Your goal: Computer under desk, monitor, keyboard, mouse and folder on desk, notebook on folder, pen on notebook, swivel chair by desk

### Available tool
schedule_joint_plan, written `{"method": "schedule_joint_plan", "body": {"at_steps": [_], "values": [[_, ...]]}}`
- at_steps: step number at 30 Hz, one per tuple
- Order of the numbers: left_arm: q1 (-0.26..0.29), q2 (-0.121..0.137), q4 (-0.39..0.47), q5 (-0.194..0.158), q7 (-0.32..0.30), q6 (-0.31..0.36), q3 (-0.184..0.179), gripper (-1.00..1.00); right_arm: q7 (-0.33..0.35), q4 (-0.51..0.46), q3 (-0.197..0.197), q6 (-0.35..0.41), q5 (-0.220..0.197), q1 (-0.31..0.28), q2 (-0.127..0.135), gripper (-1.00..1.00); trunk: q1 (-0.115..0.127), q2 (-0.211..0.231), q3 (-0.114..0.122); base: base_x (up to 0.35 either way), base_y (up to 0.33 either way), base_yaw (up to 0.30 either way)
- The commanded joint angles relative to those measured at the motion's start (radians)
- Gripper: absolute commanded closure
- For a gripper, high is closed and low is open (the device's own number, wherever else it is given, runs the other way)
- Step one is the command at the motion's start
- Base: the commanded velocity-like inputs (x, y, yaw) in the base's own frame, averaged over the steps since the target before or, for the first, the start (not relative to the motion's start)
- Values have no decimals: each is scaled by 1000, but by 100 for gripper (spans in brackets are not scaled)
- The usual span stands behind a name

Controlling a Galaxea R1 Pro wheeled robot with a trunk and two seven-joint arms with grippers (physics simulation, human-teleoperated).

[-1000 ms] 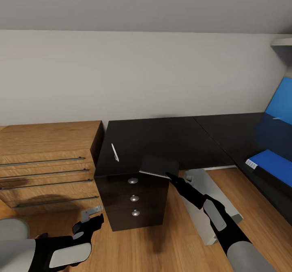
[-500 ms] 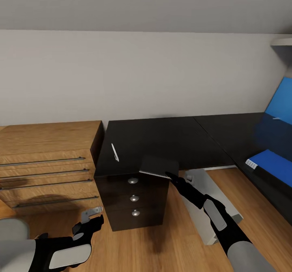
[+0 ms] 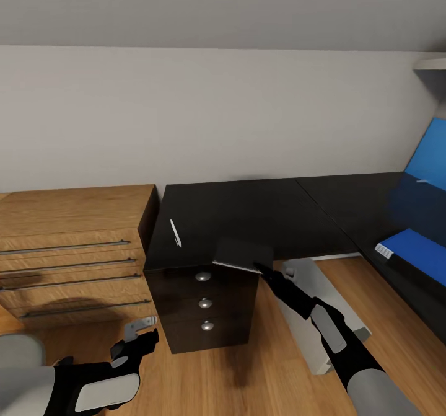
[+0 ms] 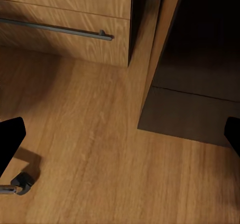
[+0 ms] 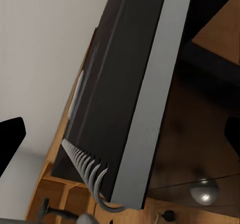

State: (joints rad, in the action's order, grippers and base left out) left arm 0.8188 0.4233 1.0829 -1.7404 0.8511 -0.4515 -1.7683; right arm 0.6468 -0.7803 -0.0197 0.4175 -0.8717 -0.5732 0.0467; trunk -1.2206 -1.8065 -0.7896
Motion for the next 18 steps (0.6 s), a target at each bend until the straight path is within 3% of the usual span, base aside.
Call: {"method": "schedule_joint_plan", "body": {"at_steps": [1, 8, 18], "values": [[2, 0, 2, -4, 2, -4, -3, -100, -1, 1, -2, -9, -10, -1, 1, -100, 0, 0, -1, 0, 0, 0], [2, 0, 2, -4, 2, -4, -3, -100, -1, 4, -2, -69, -13, -1, 1, -100, 0, 0, -1, 0, 0, 0], [2, -6, 0, -4, 2, -4, -6, -100, -2, 4, -2, -89, -11, 0, 1, -100, 0, 0, -1, 0, 0, 0]]}}
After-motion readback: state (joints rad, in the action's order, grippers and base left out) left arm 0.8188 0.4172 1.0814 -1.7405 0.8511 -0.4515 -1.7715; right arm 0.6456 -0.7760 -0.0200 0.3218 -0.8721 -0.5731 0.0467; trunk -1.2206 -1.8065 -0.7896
